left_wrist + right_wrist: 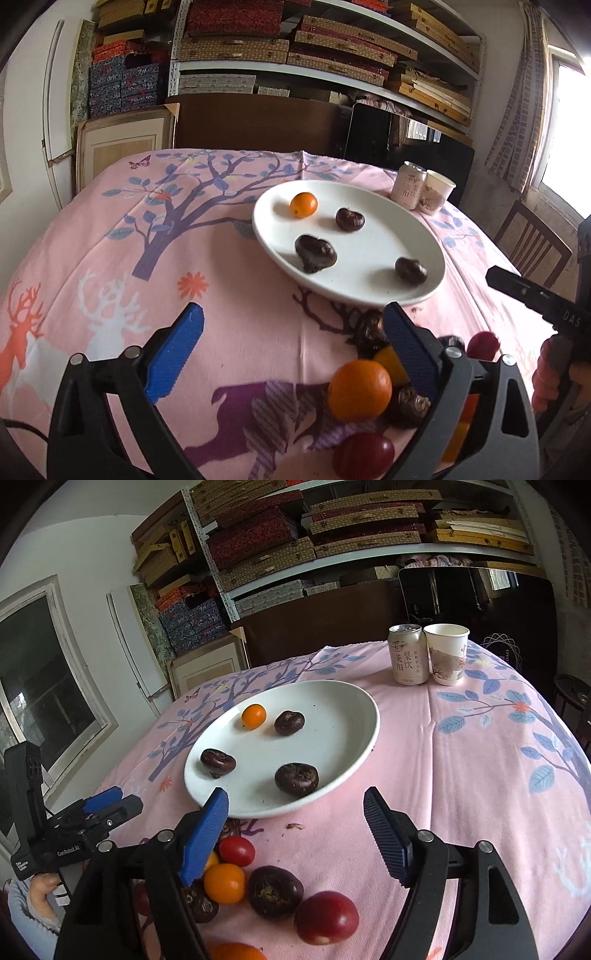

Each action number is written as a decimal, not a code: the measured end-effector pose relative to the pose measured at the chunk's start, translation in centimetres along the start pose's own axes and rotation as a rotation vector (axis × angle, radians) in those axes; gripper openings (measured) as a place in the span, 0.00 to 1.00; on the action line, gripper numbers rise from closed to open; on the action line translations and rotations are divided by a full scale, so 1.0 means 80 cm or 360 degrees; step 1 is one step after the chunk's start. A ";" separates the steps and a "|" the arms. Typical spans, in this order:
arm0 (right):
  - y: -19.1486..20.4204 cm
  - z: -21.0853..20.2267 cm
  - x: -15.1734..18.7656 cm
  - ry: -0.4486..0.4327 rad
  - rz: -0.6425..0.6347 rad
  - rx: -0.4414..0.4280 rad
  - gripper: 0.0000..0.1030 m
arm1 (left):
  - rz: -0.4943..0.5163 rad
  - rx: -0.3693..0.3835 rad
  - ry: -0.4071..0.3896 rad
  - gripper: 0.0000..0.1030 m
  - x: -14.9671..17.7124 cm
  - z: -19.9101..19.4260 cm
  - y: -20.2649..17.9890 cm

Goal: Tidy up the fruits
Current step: 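Grasp a large orange with the left tool while the right tool grasps a red plum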

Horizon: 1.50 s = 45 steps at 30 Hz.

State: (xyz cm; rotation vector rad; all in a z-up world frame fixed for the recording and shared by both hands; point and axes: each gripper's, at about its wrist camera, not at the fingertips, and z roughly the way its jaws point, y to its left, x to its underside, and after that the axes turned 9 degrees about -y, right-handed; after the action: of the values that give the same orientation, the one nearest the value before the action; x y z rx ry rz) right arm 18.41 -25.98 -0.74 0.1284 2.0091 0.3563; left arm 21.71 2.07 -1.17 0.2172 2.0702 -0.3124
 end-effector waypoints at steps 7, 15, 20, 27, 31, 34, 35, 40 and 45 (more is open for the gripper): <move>-0.020 -0.032 0.010 -0.0052 0.0112 0.0029 0.88 | 0.0073 0.0105 -0.0037 0.95 0.018 -0.022 -0.019; -0.024 -0.032 0.013 -0.0031 0.0134 0.0047 0.89 | 0.0349 -0.0005 0.0083 0.95 0.036 -0.002 -0.048; -0.025 -0.033 0.012 -0.0037 0.0146 0.0058 0.89 | 0.0205 -0.0179 0.0074 0.96 0.024 0.001 -0.003; -0.026 -0.037 0.014 -0.0035 0.0139 0.0051 0.89 | 0.0078 -0.0066 0.0026 0.96 0.021 -0.016 0.012; -0.025 -0.041 0.023 -0.0006 0.0111 0.0054 0.89 | 0.0222 -0.0106 0.0082 0.96 0.031 -0.006 -0.009; -0.022 -0.040 0.031 0.0029 0.0089 0.0065 0.89 | 0.0253 -0.0116 0.0107 0.96 0.034 -0.002 -0.013; -0.022 -0.039 0.033 0.0041 0.0083 0.0068 0.89 | 0.0254 -0.0114 0.0110 0.96 0.034 -0.001 -0.013; -0.019 -0.035 0.037 0.0073 0.0058 0.0076 0.89 | 0.0248 -0.0072 0.0158 0.78 0.035 0.008 -0.013; -0.018 -0.032 0.040 0.0097 0.0039 0.0091 0.89 | 0.0332 -0.0054 0.0189 0.76 0.038 0.015 -0.029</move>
State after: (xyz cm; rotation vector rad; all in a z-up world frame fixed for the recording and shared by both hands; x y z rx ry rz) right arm 14.79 -27.04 -2.90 0.1799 2.0803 0.3222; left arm 20.51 -0.45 -4.05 0.4370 2.1459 -0.1398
